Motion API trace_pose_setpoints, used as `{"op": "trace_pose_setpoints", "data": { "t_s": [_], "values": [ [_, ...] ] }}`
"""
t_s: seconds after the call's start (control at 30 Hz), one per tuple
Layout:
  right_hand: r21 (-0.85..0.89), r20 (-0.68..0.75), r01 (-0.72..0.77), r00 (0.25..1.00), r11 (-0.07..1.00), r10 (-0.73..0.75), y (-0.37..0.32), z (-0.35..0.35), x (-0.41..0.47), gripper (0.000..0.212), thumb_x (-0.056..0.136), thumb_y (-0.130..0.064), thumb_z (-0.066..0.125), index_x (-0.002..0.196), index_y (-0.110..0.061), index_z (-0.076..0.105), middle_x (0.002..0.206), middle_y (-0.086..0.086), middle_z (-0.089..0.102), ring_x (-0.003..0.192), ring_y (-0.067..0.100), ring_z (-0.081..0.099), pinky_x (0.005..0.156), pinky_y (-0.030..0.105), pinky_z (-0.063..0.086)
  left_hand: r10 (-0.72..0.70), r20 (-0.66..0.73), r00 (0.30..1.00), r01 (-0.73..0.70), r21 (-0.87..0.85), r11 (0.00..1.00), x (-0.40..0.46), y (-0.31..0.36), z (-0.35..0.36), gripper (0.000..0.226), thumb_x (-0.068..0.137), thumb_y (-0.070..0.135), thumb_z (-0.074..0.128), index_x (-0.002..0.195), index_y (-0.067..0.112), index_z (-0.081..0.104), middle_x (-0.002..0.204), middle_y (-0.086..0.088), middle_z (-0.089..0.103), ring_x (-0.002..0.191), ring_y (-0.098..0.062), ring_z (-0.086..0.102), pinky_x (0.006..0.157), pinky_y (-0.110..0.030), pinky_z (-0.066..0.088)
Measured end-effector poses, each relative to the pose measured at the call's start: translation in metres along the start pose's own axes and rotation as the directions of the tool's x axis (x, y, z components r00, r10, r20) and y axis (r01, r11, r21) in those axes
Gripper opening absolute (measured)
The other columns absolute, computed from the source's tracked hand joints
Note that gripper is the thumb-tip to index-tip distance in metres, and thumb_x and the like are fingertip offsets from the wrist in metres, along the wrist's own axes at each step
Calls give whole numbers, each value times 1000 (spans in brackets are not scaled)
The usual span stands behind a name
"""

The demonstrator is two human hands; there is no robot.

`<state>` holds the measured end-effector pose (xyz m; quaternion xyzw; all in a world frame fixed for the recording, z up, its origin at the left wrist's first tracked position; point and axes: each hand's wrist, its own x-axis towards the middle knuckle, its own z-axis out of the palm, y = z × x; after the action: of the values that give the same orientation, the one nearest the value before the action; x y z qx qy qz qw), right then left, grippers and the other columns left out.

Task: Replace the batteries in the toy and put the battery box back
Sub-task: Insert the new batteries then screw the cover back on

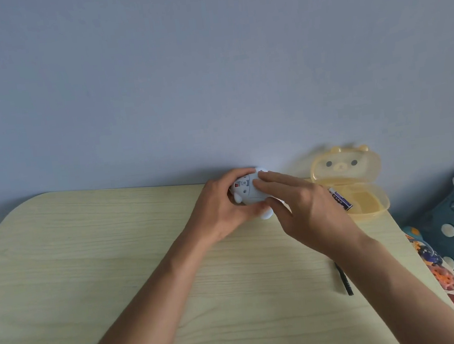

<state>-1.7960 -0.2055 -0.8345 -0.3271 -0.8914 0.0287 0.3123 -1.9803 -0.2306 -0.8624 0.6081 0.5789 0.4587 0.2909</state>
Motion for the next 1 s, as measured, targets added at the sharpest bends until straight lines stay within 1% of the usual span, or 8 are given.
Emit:
{"op": "trace_pose_setpoints", "data": {
  "t_s": [0.17, 0.23, 0.3, 0.37, 0.53, 0.73, 0.9, 1.0],
  "values": [
    [0, -12, -74, 997, 997, 74, -10, 5, -2, 26, 90, -9, 64, 114, -16, 70, 124, -3, 69, 101, 24, 71, 64, 39, 59, 0, 0, 1000, 0, -6, 1000, 1, -3, 0, 60, 73, 27, 92, 128, 33, 69, 108, 13, 77, 93, -6, 73, 79, -20, 57],
    [83, 55, -118, 992, 990, 114, -9, 2, 0, 24, 95, -14, 59, 116, -18, 71, 128, -3, 67, 111, 22, 67, 78, 40, 58, 2, 9, 1000, -2, -2, 1000, 0, -1, -1, 60, 73, 28, 92, 129, 33, 69, 107, 13, 77, 92, -4, 73, 78, -18, 56],
    [237, 161, -234, 967, 943, 199, -5, -11, 2, 27, 99, -18, 57, 123, -23, 70, 134, -10, 64, 129, 8, 55, 101, 22, 47, 1, 12, 1000, -1, 7, 1000, -1, 0, -1, 59, 74, 28, 92, 128, 33, 69, 105, 14, 77, 90, -1, 72, 74, -13, 54],
    [274, 191, -367, 927, 889, 324, 2, -32, -1, 28, 96, -24, 61, 122, -30, 70, 126, -23, 64, 125, -6, 53, 94, -2, 35, -21, 12, 1000, 21, 1, 1000, -1, 1, -2, 59, 74, 27, 92, 127, 36, 68, 105, 15, 76, 89, 1, 70, 73, -11, 53],
    [205, 254, -447, 884, 871, 393, 20, -73, -31, 23, 81, -17, 78, 91, -37, 75, 91, -17, 69, 81, 5, 63, 71, 12, 47, -41, 14, 999, 41, -2, 999, -2, 1, -1, 55, 74, 27, 92, 122, 42, 69, 106, 22, 72, 89, -4, 66, 71, -10, 50],
    [138, 634, -370, 746, 919, 205, 25, -84, -60, 52, 78, 7, 71, 97, -41, 77, 106, -21, 62, 84, 4, 56, 68, 11, 45, -32, 10, 999, 32, 27, 999, -2, -1, -1, 57, 75, 29, 91, 124, 43, 66, 106, 17, 72, 89, -10, 63, 73, -15, 50],
    [30, 672, -344, 702, 938, 236, 27, -82, -70, 43, 80, -9, 80, 99, -47, 76, 109, -26, 56, 91, -1, 52, 74, 13, 47, -22, 15, 1000, 22, 42, 999, -3, 0, -1, 57, 76, 26, 91, 125, 44, 65, 107, 19, 70, 90, -5, 61, 72, -6, 46],
    [26, 666, -347, 706, 938, 242, 24, -82, -71, 30, 78, -21, 84, 95, -45, 78, 109, -26, 57, 90, 2, 53, 72, 13, 46, -28, 17, 999, 27, 32, 999, -3, -2, -1, 59, 74, 32, 92, 124, 47, 64, 110, 16, 71, 91, -12, 63, 73, -15, 49]
  ]
}}
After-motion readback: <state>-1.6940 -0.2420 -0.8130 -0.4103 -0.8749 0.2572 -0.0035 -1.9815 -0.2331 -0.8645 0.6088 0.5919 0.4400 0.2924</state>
